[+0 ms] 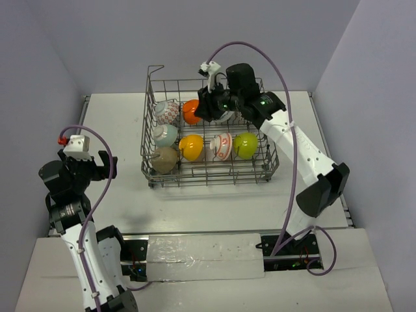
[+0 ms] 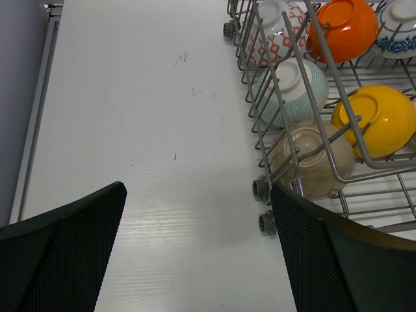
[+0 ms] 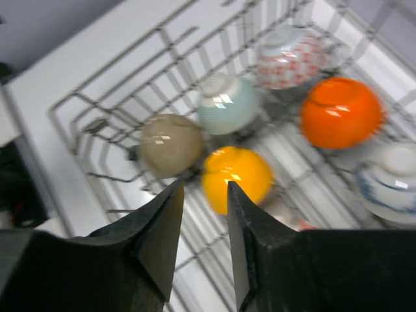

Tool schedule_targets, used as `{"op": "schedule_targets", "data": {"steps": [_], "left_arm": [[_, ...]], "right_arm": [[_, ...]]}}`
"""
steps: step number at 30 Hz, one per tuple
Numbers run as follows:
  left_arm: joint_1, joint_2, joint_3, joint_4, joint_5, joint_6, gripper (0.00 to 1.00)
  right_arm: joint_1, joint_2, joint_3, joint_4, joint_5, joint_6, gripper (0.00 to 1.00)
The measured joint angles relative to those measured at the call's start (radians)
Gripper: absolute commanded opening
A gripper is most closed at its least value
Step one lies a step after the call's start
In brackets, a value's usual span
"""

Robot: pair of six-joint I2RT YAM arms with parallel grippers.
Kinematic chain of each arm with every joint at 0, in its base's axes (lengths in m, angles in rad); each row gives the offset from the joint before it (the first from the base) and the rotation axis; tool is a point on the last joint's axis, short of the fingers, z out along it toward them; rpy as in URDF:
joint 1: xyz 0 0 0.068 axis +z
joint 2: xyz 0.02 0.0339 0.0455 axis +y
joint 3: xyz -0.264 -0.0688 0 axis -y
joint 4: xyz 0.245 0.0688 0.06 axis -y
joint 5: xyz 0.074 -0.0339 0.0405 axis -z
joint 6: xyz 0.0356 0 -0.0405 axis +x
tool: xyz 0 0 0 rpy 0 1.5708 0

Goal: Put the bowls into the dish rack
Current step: Turn the bowl upside down over the dish rack, then move the bowl to the dish rack.

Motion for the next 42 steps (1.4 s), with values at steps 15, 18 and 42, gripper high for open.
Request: {"op": "schedule_targets", "data": {"steps": [15,18,42], "left_arm": [[0.000,0.165,0.148,0.022,0.022,0.000,0.99],[-0.010,0.185,0.159,0.051,0.022,0.000,0.99],[-0.390,0.403,0.115,0.367,-0.369,-0.027,0.99]], "right_arm": [[-0.220,-0.489,-0.466,0.117,0.473,-0.162,0.72],[-0.274,-0.581,-0.574,0.152,0.515,-0.179,0.73],[-0.562,-0.819,-0.980,0.332,0.556,-0.107,0.84]]}}
